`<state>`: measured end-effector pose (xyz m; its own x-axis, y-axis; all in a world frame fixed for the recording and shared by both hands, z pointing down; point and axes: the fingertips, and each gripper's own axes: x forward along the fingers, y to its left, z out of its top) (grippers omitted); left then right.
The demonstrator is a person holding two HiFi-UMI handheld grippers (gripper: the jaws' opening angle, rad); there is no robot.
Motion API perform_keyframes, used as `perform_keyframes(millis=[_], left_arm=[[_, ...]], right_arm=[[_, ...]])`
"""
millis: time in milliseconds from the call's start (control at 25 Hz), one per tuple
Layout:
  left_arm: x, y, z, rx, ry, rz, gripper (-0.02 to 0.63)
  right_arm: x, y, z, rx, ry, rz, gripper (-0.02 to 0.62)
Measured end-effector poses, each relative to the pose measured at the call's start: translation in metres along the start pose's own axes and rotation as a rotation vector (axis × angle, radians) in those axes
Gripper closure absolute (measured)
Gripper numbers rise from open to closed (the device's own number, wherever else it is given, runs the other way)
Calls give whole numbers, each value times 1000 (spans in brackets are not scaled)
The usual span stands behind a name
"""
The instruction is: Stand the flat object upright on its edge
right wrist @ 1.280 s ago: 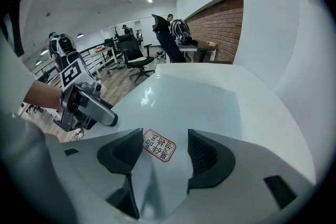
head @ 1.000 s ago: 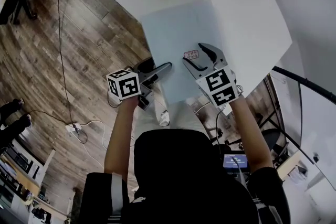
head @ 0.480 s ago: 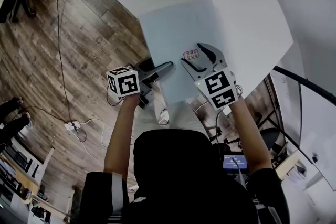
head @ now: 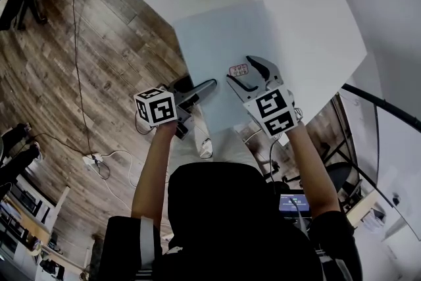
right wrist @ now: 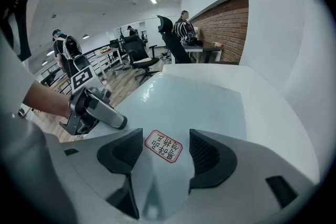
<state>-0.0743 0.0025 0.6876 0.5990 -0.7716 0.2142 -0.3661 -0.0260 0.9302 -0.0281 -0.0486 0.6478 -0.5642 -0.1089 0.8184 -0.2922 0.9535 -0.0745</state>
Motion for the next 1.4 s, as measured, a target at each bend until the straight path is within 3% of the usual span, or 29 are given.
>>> perform_keyframes(millis=[520, 760, 1040, 1400], left_arm=[[-1, -26, 19, 80, -36, 56, 258], [-3, -37, 31, 134, -42, 80, 258], [-4, -55, 43, 215, -53, 88, 258], [5, -87, 48, 326, -65, 102, 259]], right_arm=[[-20, -10, 8, 83, 20, 20, 316], [-36, -25, -1, 151, 27, -25, 468], [-49, -32, -9, 216, 52, -66, 532], [-70, -33, -16, 229, 101, -59, 552]])
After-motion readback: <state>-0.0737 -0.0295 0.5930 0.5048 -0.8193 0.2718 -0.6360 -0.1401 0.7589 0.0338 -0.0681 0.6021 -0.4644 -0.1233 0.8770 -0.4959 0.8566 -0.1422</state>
